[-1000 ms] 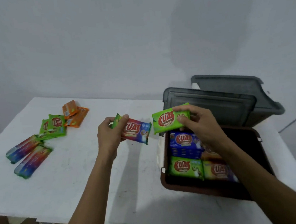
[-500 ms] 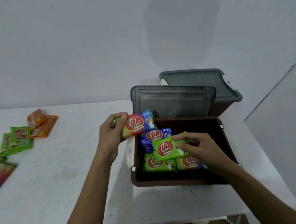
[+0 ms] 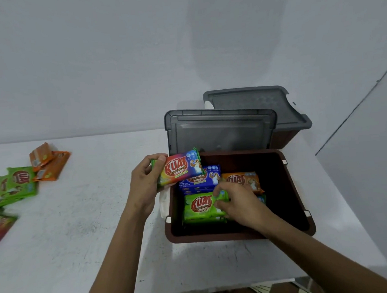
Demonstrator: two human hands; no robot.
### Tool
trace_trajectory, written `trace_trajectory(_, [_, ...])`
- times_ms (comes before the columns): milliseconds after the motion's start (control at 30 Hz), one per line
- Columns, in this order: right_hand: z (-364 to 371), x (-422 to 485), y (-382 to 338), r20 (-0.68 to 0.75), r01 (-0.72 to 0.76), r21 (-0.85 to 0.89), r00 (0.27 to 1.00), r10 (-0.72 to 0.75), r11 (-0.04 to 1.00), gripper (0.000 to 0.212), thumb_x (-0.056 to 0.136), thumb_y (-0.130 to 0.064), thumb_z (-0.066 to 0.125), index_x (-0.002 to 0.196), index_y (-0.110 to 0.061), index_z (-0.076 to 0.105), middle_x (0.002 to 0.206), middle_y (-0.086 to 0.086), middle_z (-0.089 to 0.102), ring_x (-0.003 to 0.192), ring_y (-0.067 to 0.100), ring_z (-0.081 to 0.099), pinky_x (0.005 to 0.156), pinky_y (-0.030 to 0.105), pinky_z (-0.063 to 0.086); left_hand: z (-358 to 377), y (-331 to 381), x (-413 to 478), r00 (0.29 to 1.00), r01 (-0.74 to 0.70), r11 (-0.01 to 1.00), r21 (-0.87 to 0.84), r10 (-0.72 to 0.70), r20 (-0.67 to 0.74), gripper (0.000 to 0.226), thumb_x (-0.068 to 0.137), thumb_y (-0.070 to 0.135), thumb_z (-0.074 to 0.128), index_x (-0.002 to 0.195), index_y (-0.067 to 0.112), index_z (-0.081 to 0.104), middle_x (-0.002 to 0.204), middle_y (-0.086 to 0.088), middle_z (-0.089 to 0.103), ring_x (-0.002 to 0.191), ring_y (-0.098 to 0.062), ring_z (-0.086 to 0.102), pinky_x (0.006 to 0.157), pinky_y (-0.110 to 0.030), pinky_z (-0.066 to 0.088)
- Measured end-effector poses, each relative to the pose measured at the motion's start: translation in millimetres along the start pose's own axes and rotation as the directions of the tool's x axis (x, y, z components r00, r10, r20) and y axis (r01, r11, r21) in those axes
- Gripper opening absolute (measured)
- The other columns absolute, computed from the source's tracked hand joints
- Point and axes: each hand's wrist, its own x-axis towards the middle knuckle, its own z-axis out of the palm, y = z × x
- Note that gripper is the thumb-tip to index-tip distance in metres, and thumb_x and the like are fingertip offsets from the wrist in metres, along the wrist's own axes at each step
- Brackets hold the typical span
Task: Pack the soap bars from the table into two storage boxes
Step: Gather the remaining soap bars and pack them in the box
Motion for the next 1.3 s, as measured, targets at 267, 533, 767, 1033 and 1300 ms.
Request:
trace_trajectory(267, [14.6, 11.7, -0.3, -0.025, 0.025, -0.245, 0.999, -0.032, 0.969, 0.016, 0.089, -0.021, 0.067, 0.080, -0.012, 0.058, 0.092, 0.004, 0.064, 0.090, 0.018, 0.059, 0.069, 0.029, 0.049, -3.2, -0.8, 3.0, 1.000, -0.004, 0.999, 0.044, 0.003, 0.028, 0.018, 0.090, 0.032, 0.059, 0.105, 0.023, 0.064, 0.096, 0.003, 0.071, 0.088, -0.014, 0.070, 0.062, -0.027, 0.058])
trace_trajectory(533, [-1.0, 11.8, 7.3, 0.146, 0.075, -0.106, 0.987, -0.059, 0.992, 0.009, 0.094, -0.020, 0.062, 0.100, -0.014, 0.066, 0.116, 0.001, 0.061, 0.104, 0.009, 0.055, 0.076, 0.023, 0.054, 4.9, 3.9, 0.5, 0.995, -0.036, 0.996, 0.080, 0.028, 0.091, 0.022, 0.089, 0.033, 0.059, 0.106, 0.020, 0.064, 0.096, 0.001, 0.072, 0.086, -0.013, 0.071, 0.059, -0.025, 0.055])
trace_trajectory(767, [-39.7, 4.9, -2.0, -0.155, 0.076, 0.168, 0.987, -0.050, 0.983, 0.004, 0.096, -0.025, 0.057, 0.099, -0.022, 0.056, 0.097, -0.005, 0.067, 0.083, 0.009, 0.068, 0.066, 0.028, 0.060, 19.9, 10.4, -5.9, 0.986, -0.032, 0.997, 0.066, 0.021, 0.166, 0.030, 0.080, 0.040, 0.060, 0.105, 0.022, 0.064, 0.095, 0.001, 0.073, 0.087, -0.016, 0.071, 0.064, -0.027, 0.057])
trace_trajectory(1033, [-42.5, 0.3, -14.5, -0.088, 0.139, 0.650, 0.990, -0.108, 0.747, 0.029, 0.093, -0.012, 0.059, 0.118, -0.025, 0.059, 0.118, 0.007, 0.065, 0.110, 0.018, 0.065, 0.075, 0.031, 0.060, 34.7, 11.5, -15.8, 0.970, 0.017, 0.999, 0.041, -0.026, 0.243, 0.031, 0.084, 0.036, 0.060, 0.109, 0.018, 0.063, 0.094, 0.000, 0.073, 0.085, -0.016, 0.072, 0.061, -0.025, 0.057])
trace_trajectory(1300, [-58.7, -15.7, 9.8, -0.090, 0.032, 0.577, 0.996, 0.025, 0.816, 0.026, 0.089, -0.017, 0.066, 0.111, -0.030, 0.058, 0.113, -0.001, 0.065, 0.096, 0.018, 0.069, 0.071, 0.030, 0.061, 31.9, 4.3, -18.3, 0.961, -0.217, 0.917, 0.336, 0.141, 0.237, 0.017, 0.095, 0.025, 0.056, 0.110, 0.021, 0.063, 0.094, -0.001, 0.070, 0.091, -0.011, 0.069, 0.062, -0.031, 0.060])
